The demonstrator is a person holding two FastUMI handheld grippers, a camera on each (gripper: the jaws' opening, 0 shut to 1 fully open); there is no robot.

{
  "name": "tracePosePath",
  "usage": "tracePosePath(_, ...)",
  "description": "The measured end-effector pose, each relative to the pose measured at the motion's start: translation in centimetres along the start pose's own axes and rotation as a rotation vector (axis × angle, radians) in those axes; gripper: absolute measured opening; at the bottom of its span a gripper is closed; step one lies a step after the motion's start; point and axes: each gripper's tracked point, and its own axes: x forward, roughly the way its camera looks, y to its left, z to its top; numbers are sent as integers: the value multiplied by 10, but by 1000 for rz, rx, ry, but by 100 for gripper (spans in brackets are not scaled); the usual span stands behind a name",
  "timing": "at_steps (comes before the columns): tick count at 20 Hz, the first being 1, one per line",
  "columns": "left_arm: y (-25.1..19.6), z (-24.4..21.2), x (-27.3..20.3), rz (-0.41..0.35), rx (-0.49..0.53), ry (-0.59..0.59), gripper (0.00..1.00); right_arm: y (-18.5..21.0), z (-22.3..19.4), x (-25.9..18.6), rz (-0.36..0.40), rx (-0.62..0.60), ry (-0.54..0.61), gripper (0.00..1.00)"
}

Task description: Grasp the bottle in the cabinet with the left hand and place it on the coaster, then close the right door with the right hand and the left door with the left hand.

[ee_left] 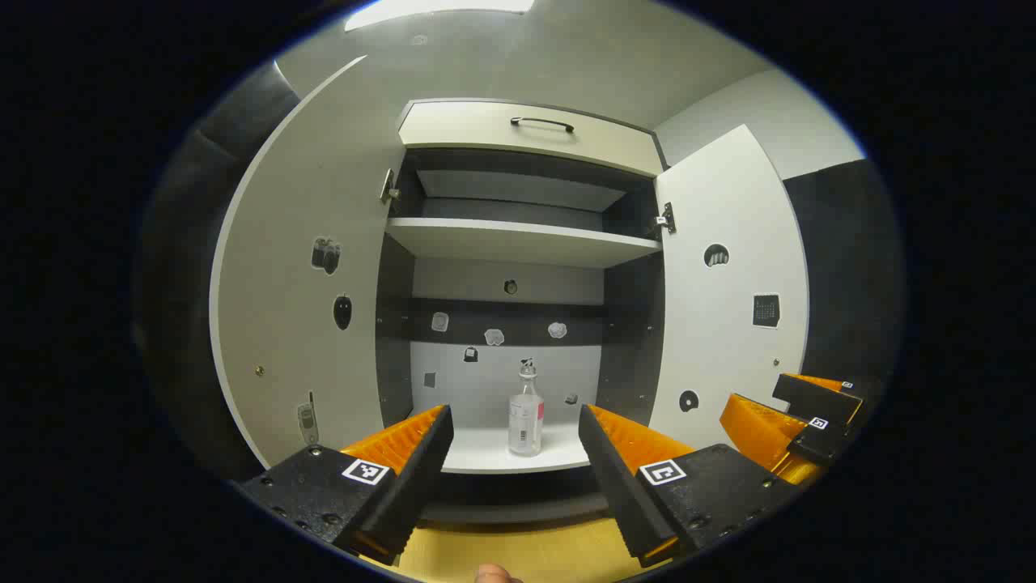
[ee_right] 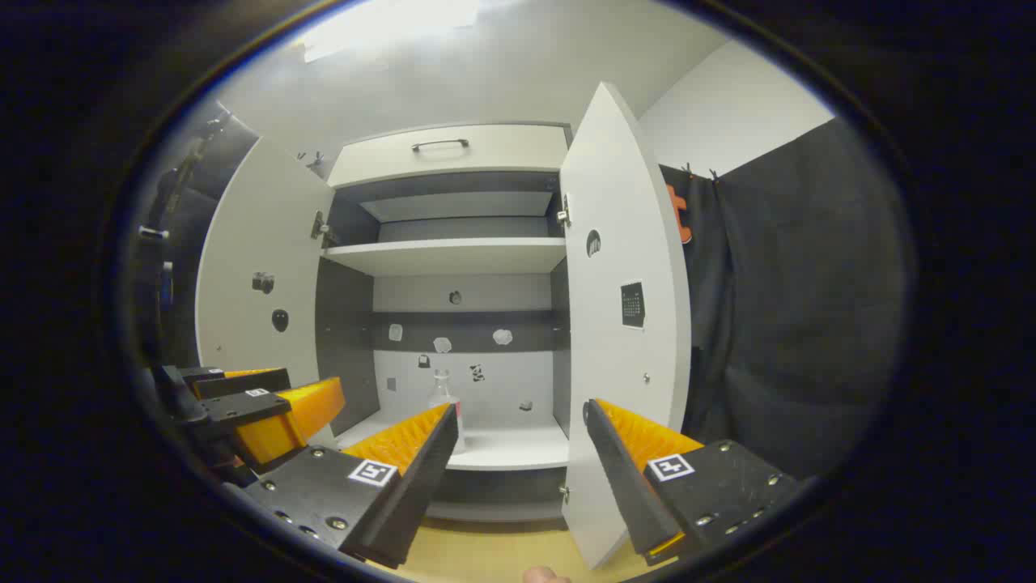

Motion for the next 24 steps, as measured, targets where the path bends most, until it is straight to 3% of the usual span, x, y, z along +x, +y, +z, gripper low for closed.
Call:
tracePosePath(3, 0, 2, 2, 10, -3, -5, 93, -6, 3, 4, -5, -9, -13, 94)
tracePosePath(4, -1, 2, 4, 9, -7, -4, 96, -7, 4, 5, -5, -14, -18, 97)
tracePosePath(7, -3, 0, 6, 9, -30, 6, 96, -9, 8, 5, 1, -27, -33, 94)
tracePosePath(16, -10, -2, 19, 19, -9, -5, 96, -31, 17, 3, -26, -47, -54, 97)
tracePosePath(20, -12, -16, 51, 2, -1, 12, 96, -44, 24, -6, -55, -53, -68, 96)
tracePosePath(24, -10, -41, 105, -10, -15, 51, 96, -71, 27, -18, -134, -88, -78, 96)
